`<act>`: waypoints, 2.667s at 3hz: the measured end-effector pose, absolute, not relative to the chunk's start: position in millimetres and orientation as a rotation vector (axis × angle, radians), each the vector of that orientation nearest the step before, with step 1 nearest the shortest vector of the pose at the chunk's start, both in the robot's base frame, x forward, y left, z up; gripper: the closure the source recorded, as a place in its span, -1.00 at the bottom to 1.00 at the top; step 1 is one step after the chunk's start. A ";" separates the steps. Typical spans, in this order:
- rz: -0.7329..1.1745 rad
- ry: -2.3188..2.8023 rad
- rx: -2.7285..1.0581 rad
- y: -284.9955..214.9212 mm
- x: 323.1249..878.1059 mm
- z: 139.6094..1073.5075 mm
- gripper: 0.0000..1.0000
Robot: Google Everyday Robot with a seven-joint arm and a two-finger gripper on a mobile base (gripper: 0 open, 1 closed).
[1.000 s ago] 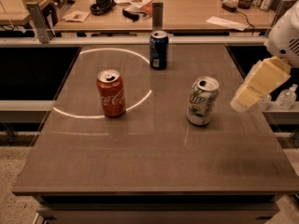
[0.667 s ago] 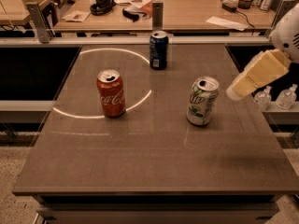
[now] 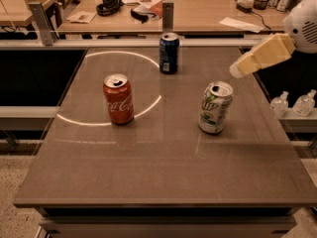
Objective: Move pepsi can near coke can
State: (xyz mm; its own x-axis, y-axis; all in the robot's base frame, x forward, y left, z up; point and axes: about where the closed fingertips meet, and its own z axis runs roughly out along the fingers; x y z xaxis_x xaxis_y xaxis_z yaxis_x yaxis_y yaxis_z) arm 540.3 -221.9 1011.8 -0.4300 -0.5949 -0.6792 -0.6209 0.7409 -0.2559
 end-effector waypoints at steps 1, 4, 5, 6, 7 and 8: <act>0.197 2.114 -0.796 -221.0 576.7 993.0 -1.00; 0.275 2.067 -0.699 -204.9 621.0 980.6 -1.00; 0.194 2.039 -0.647 -169.1 631.0 981.0 -1.00; 0.199 2.034 -0.603 -139.5 650.2 976.0 -1.00; 0.268 2.075 -0.578 -125.8 673.1 962.8 -1.00; 0.339 2.127 -0.584 -130.4 694.0 952.0 -1.00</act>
Offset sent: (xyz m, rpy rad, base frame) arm 0.1253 0.0113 -0.0415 0.4281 -0.0315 -0.0136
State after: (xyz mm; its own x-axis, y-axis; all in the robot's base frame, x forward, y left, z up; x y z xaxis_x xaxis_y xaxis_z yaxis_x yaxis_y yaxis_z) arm 694.0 -130.4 952.0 -0.5031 -0.2828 -0.8167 -0.5227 0.8521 0.0269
